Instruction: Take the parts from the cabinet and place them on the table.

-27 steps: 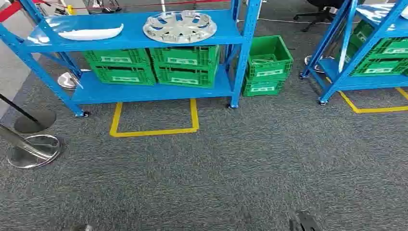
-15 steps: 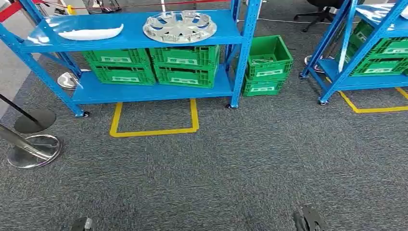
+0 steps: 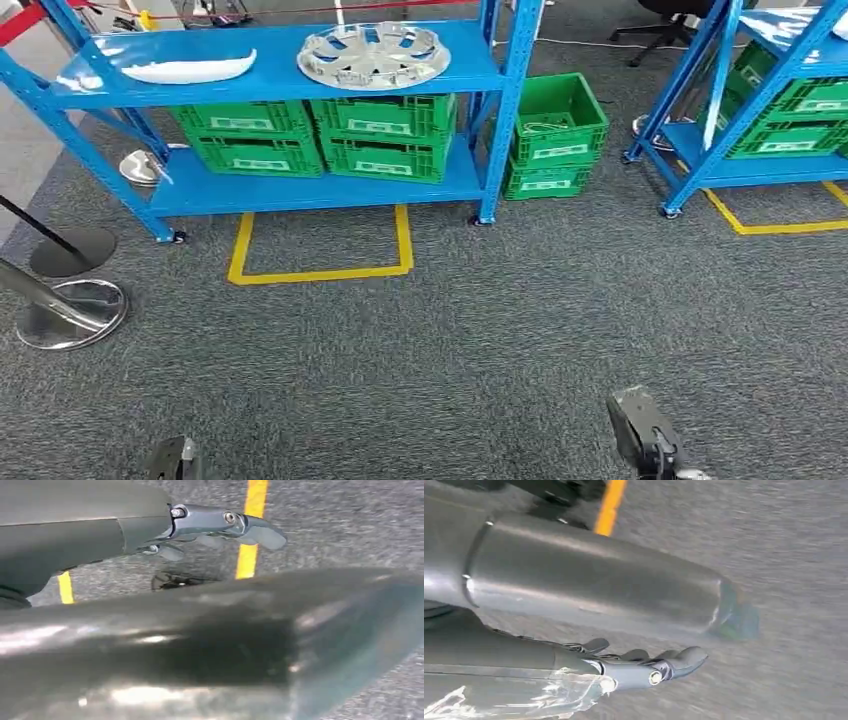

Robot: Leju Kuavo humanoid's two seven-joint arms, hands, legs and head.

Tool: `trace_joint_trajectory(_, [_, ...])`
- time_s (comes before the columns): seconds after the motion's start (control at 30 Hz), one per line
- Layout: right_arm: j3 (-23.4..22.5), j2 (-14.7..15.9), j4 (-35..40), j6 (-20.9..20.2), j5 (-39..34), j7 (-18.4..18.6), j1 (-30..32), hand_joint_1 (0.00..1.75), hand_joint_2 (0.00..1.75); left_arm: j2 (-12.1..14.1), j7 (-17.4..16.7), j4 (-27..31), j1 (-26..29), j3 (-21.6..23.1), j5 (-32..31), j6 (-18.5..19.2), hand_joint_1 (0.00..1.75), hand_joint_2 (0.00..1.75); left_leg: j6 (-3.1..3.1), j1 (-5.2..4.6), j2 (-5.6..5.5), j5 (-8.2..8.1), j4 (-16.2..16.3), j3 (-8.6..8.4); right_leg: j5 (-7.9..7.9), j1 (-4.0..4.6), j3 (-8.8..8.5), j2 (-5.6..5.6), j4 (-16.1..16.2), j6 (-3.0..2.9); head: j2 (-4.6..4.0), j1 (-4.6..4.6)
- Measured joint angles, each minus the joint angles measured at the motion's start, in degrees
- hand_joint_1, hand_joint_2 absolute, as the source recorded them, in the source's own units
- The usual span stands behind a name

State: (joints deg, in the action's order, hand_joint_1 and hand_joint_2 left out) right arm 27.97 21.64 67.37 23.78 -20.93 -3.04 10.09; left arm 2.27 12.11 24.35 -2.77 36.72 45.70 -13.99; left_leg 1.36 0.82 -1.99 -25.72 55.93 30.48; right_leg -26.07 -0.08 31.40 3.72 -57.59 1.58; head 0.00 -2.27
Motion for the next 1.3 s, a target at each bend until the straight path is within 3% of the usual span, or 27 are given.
trace_joint_trajectory(0.37, [-6.3, 2.3, 14.9, -3.0, 19.5, -0.3, -1.4, 0.00, 0.00, -0.1, 3.3, 0.0, -1.7, 4.0, 2.1, -0.9, 0.00, 0.00, 0.00, -0.06, 0.00, 0.16, 0.0, 0.11, 0.13, -0.03, 0.08, 0.00, 0.0, 0.02, 0.00, 0.00])
trace_joint_trajectory(0.77, [-7.6, 6.5, 29.2, -5.6, 41.5, -1.6, -7.2, 0.00, 0.00, -0.5, 5.6, 0.0, -3.3, 6.7, 2.7, -1.1, 0.00, 0.00, -0.06, -0.07, 0.00, 0.31, 0.0, 0.22, 0.30, -0.04, 0.20, 0.01, 0.0, 0.07, 0.00, -0.02])
trace_joint_trajectory(1.0, [-6.3, 9.9, 31.6, -4.1, 55.6, -0.9, -10.2, 0.00, 0.00, -1.0, 6.0, 0.0, -4.1, 7.1, 1.7, -1.3, 0.00, 0.00, -0.10, -0.08, 0.00, 0.34, 0.1, 0.28, 0.34, -0.06, 0.24, 0.00, 0.0, 0.07, 0.00, 0.00])
trace_joint_trajectory(1.3, [-3.5, 13.9, 32.2, -0.3, 73.6, 2.7, -12.5, 0.00, 0.00, -1.7, 7.4, 0.0, -4.7, 8.1, -1.7, -4.0, 0.00, 0.00, -0.10, -0.09, 0.00, 0.36, 0.1, 0.36, 0.38, -0.09, 0.31, 0.00, 0.0, 0.08, 0.00, 0.00])
